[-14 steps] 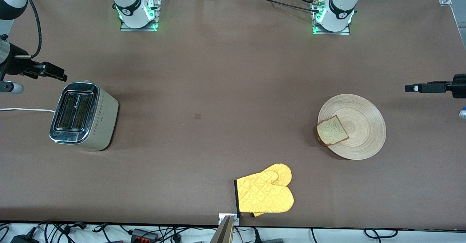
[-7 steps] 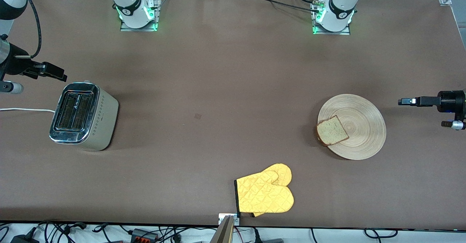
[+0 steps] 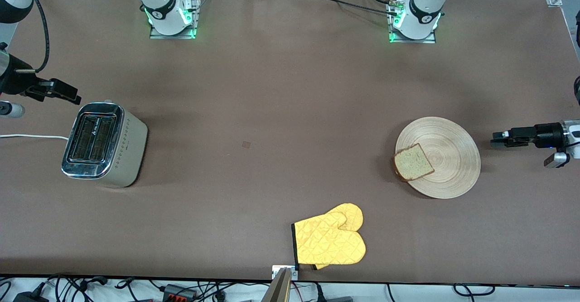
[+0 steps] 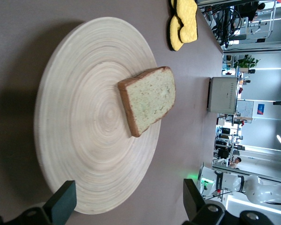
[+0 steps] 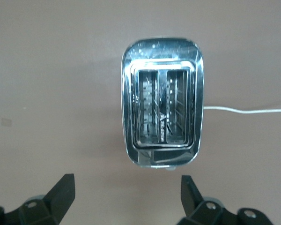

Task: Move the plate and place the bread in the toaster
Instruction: 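Lower the left gripper to the rim of the wooden plate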

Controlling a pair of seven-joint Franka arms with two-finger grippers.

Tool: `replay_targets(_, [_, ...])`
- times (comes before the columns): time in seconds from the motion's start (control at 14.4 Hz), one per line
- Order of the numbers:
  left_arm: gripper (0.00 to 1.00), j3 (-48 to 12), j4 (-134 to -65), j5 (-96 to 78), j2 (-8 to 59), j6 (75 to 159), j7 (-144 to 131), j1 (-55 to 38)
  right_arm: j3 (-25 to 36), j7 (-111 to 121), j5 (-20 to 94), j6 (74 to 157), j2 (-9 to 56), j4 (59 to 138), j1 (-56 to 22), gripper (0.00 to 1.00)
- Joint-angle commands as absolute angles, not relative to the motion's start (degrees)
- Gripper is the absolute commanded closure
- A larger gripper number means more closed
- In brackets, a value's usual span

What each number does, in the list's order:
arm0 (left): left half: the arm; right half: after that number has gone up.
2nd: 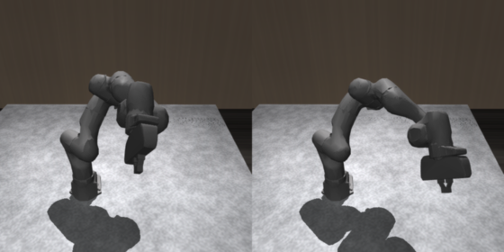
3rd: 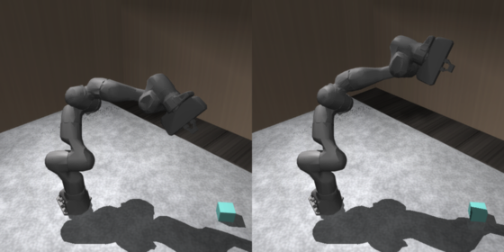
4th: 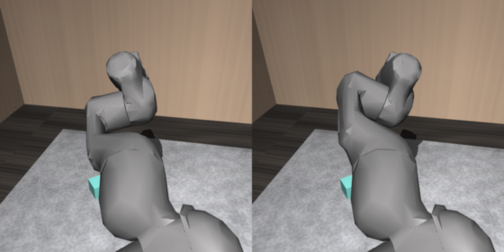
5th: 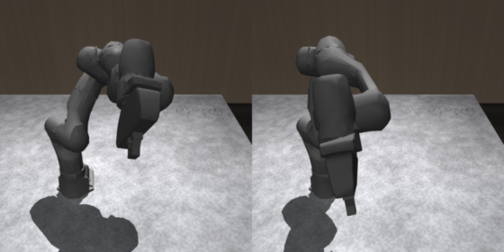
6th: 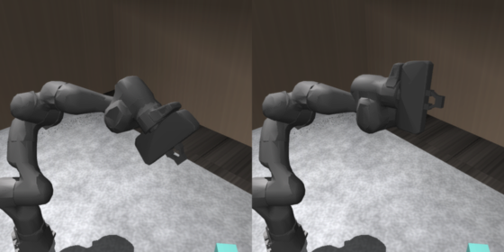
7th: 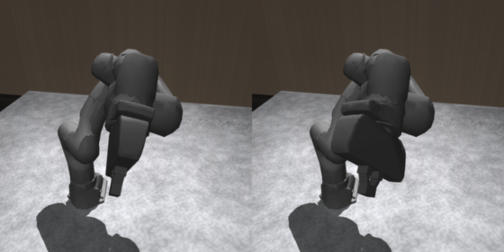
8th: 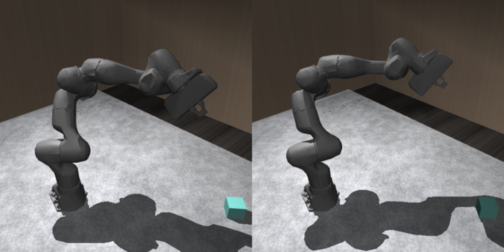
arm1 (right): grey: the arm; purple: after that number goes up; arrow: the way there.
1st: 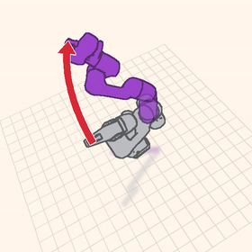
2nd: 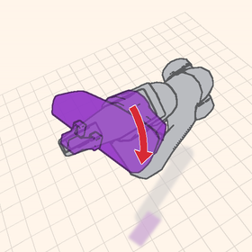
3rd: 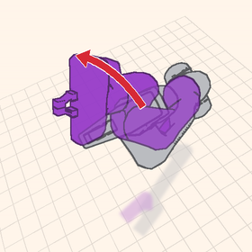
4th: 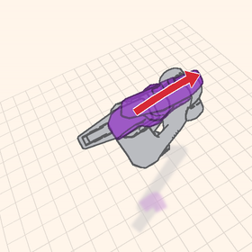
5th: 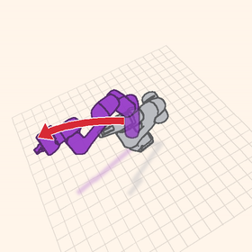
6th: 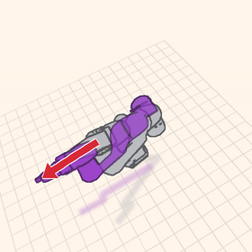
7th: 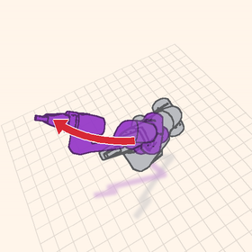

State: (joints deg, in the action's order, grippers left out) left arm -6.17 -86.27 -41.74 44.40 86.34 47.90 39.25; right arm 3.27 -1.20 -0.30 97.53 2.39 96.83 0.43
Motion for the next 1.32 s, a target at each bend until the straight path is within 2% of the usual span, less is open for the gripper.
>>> replay_targets(0.0, [0.0,-6.68,-84.55,-40.87,47.37,87.35,50.27,40.08,3.25,-0.62,-0.53,100.28,2.11,97.29,0.53,0.0])
replay_targets(0.21, [0.0,-6.68,-84.82,-39.64,48.42,88.94,51.32,40.69,3.25,-0.62,-0.53,100.02,1.15,98.17,0.44,0.0])
replay_targets(0.42, [0.01,-6.77,-84.64,-37.45,49.22,94.82,52.38,40.25,3.34,-0.53,-0.7,99.93,1.58,97.82,0.53,0.0])
replay_targets(0.69, [0.1,-7.47,-85.17,-38.15,51.58,95.1,52.47,39.64,3.25,-0.53,-0.53,99.84,1.93,97.74,0.44,0.0])
replay_targets(0.83, [0.19,-7.65,-85.17,-38.32,52.73,95.18,54.39,38.68,3.16,-0.44,-0.44,100.72,1.93,97.73,0.18,0.0])
replay_targets(0.9, [0.28,-7.65,-85.17,-38.49,53.17,95.19,55.27,38.32,2.9,-0.44,-0.44,100.81,2.02,97.73,0.09,0.0])
replay_targets(0.97, [0.47,-7.65,-85.08,-38.67,53.17,95.1,56.07,38.15,2.73,-0.44,-0.44,100.9,2.11,97.73,-0.09,0.0])
replay_targets(1.11, [0.67,-7.73,-84.99,-38.67,53.09,94.92,56.95,37.79,2.72,-0.44,-0.53,101.25,2.2,97.73,-0.09,0.0])
replay_targets(1.18, [0.85,-7.73,-84.9,-38.67,52.82,94.83,56.43,37.79,2.72,-0.44,-0.44,101.08,2.2,97.73,0.09,0.0])
replay_targets(1.25, [0.91,-7.73,-84.9,-38.76,52.74,94.75,55.82,37.79,2.81,-0.53,-0.44,100.81,2.28,97.91,0.09,0.0])
